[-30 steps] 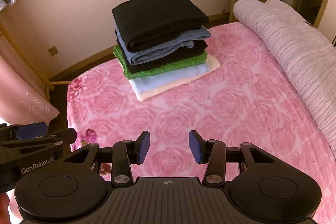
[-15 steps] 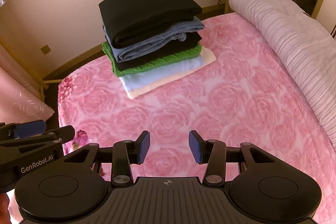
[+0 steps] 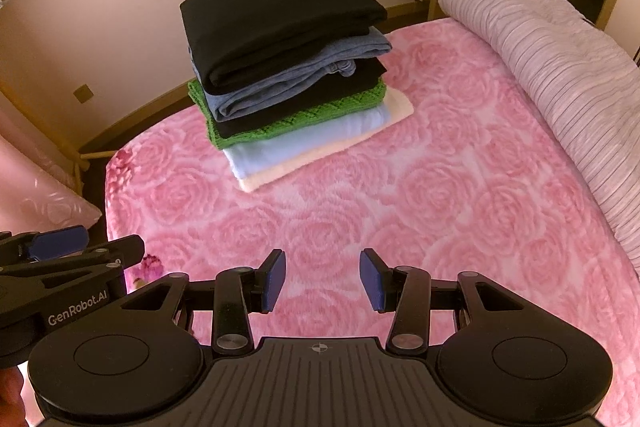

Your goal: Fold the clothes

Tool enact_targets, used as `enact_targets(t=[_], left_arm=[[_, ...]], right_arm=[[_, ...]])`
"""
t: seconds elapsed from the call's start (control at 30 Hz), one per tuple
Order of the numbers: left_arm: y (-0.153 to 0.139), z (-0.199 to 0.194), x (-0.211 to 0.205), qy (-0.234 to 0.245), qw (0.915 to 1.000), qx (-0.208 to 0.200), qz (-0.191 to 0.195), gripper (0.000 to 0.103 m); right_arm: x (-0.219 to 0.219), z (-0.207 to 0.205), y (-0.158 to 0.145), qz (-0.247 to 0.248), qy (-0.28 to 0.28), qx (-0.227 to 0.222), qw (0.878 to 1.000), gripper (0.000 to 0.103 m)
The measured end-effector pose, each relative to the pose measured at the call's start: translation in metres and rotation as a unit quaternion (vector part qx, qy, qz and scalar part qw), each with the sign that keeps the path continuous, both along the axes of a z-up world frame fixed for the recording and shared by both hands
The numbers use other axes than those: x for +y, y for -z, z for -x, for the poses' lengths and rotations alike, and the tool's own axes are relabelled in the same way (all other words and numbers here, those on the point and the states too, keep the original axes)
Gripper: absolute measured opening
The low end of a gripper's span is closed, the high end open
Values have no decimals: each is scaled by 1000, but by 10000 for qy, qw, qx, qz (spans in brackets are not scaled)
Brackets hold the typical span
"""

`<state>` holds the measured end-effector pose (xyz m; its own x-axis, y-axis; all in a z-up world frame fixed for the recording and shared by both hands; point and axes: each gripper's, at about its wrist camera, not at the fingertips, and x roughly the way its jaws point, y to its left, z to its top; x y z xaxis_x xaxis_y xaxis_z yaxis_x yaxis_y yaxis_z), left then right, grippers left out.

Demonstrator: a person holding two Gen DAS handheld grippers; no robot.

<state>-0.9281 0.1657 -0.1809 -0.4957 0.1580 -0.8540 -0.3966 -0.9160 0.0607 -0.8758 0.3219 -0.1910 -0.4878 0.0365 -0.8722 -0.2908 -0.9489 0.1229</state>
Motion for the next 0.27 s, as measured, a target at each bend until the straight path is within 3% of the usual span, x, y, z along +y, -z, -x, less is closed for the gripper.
enact_targets(t=[0.2,0.27], left_arm=[[-10,-4,3,152,9988,466,9,47],[-14,-2,2,127,9990,431,-37,47]], right_arm=[[-1,1,-4,15,60,64,10000,45],[-2,2,-6,18,82,93,9999,45]])
